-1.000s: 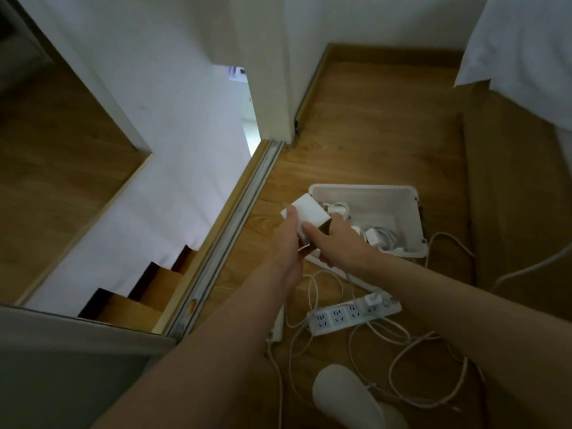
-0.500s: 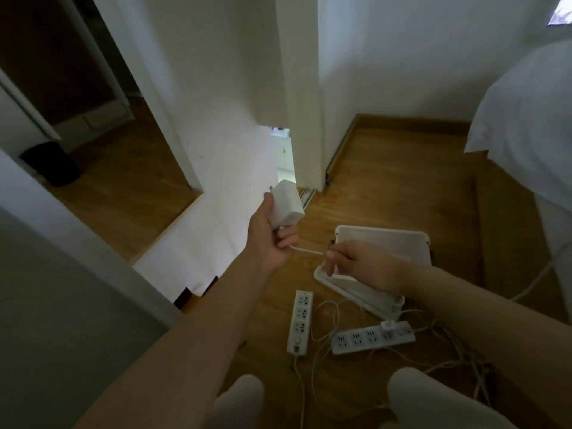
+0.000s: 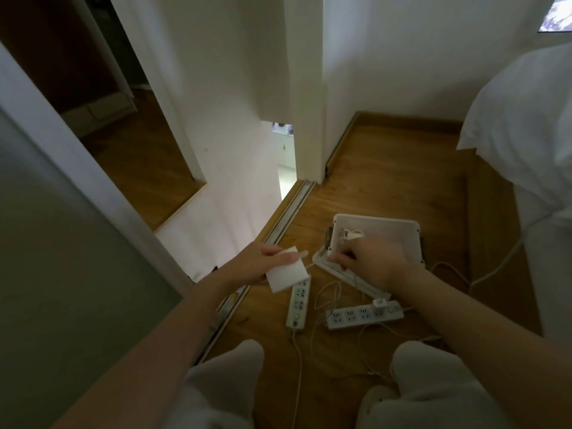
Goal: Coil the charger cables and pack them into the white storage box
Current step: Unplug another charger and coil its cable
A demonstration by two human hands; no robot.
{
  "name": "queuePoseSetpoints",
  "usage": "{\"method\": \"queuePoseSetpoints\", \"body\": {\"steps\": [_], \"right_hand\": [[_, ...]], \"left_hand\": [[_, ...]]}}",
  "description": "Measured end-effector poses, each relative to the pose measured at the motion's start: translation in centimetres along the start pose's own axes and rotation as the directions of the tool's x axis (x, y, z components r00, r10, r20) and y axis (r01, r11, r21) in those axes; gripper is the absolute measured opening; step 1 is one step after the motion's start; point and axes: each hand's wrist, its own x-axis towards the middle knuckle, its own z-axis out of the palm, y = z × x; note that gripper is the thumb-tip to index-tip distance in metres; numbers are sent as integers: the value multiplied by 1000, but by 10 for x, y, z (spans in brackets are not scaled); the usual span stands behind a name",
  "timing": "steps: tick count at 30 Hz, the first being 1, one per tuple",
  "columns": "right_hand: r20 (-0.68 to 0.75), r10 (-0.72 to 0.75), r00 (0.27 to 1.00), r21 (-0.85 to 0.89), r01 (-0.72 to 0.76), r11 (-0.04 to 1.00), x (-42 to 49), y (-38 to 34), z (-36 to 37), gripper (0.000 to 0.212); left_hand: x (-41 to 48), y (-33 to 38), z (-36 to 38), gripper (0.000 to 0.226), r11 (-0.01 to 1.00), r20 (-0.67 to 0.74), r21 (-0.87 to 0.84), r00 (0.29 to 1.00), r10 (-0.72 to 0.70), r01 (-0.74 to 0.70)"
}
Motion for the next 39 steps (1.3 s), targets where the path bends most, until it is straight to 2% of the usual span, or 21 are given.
{"method": "queuePoseSetpoints", "body": {"steps": [5,7,10,15,17,18,20,21,22,24,27,31,34,35,37,39], "right_hand": [[-137,8,991,-60,-17,998,-9,-16,26,37],[-166,-11,986,-46,3,999,-5,-21,29,38],[-200,-26,979,-29,21,999,-2,-30,34,38],[-157,-4,988,21,7,1000,-5,-44,48,34],[-149,54,987,111,-38,993,-3,-49,51,31],[-125,123,985,240,-90,966,-1,-50,51,31],[-48,255,966,520,-194,832,2,-46,43,33],[-43,288,957,581,-211,786,3,-44,38,33],[-51,288,956,588,-205,783,3,-42,33,34],[-92,223,970,543,-139,828,-1,-43,28,35],[-92,85,992,488,-30,872,-12,-53,31,33],[-26,-49,998,372,56,927,-25,-68,41,32],[43,-155,987,260,138,956,-32,-79,55,32],[73,-173,982,257,149,955,-34,-82,59,31],[108,-181,978,271,146,951,-32,-85,65,29],[102,-173,980,292,136,947,-26,-83,67,29]], "left_hand": [[-2,-24,13,37,982,47,188,999,5,-14],[0,-27,14,42,976,-24,219,1000,16,-10],[2,-29,18,32,979,-140,201,990,-8,37],[8,-28,26,24,984,-293,160,956,-31,81],[9,-27,25,22,997,-312,58,949,-35,56],[9,-27,23,22,999,-304,7,952,-32,36],[8,-30,18,22,1000,-266,-13,964,-23,20],[8,-32,17,22,1000,-244,5,970,-22,24],[7,-33,17,22,999,-226,17,974,-26,31],[7,-31,20,20,999,-228,-4,973,-40,40],[11,-26,24,23,993,-317,-99,944,-87,58],[14,-22,23,42,951,-414,-289,882,-225,107],[11,-17,18,42,824,-393,-565,861,-322,50],[10,-15,17,40,730,-349,-683,878,-326,-1],[6,-12,16,35,475,-256,-874,925,-280,-98],[3,-8,14,31,266,-200,-955,949,-243,-133]]}}
